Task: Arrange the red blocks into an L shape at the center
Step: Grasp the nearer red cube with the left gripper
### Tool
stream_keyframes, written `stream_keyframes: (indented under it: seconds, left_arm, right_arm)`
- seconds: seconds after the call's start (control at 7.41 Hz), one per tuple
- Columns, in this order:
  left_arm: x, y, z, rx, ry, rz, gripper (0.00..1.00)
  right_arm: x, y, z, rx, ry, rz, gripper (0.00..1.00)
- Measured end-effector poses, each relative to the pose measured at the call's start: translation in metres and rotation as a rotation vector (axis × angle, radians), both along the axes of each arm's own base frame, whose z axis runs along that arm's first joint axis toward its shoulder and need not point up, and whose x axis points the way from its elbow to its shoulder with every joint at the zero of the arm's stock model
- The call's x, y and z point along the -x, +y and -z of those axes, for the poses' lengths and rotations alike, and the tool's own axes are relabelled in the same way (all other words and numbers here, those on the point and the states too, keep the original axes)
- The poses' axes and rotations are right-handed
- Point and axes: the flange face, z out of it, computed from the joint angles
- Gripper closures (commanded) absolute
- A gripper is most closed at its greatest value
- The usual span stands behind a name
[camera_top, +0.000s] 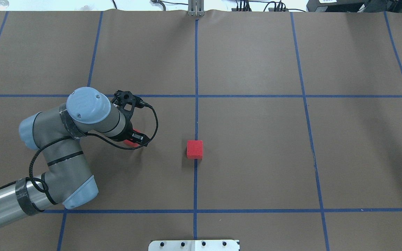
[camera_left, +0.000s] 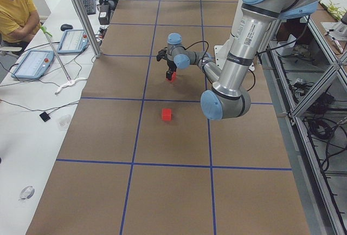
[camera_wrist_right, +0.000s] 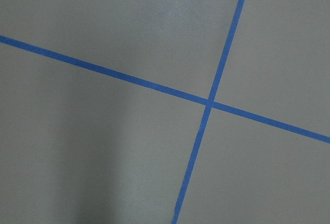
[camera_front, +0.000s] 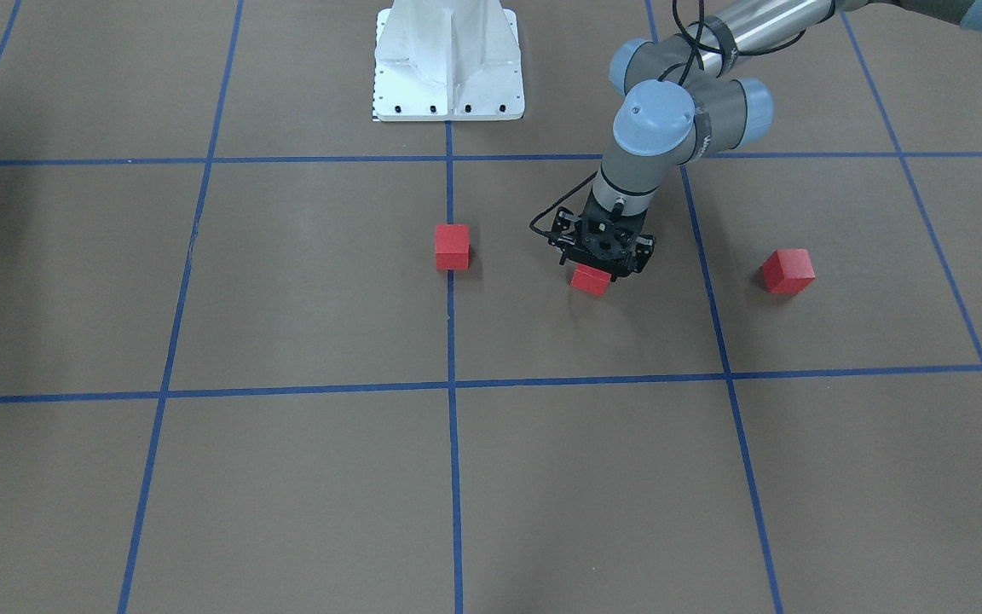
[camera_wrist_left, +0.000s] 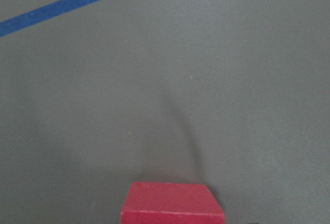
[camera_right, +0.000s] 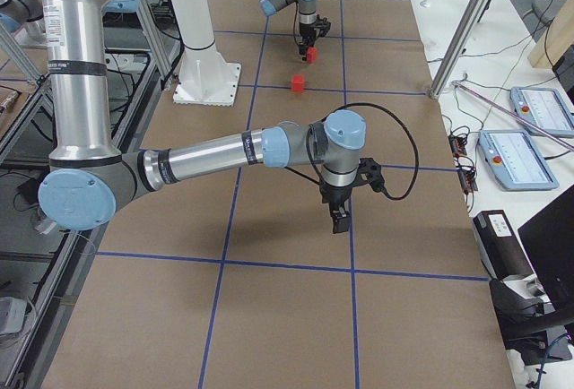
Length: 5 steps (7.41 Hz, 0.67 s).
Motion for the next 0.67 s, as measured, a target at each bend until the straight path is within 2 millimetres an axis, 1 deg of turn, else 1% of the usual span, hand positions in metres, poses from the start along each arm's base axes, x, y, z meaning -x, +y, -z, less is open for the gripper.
stream_keyframes:
  seconds: [0.4,0.54,0.67]
  left_arm:
    - [-0.0001,0.0000,-0.0023,-0.001,-0.004,-0.003,0.14]
    - [-0.0001,0.0000,-0.0026,-0.002,-0.004,-0.004,0.16]
    - [-0.0001,0.0000,-0.0028,-0.002,-0.005,-0.004,0.37]
  right_arm:
    - [0.0000,0.0000,0.0001,0.000,0.000,0.000,0.00]
    - [0.0000,0.0000,0.0004,-0.001,0.000,0.000,0.00]
    - [0.0000,0.0000,0.0006,-0.001,0.000,0.000,0.00]
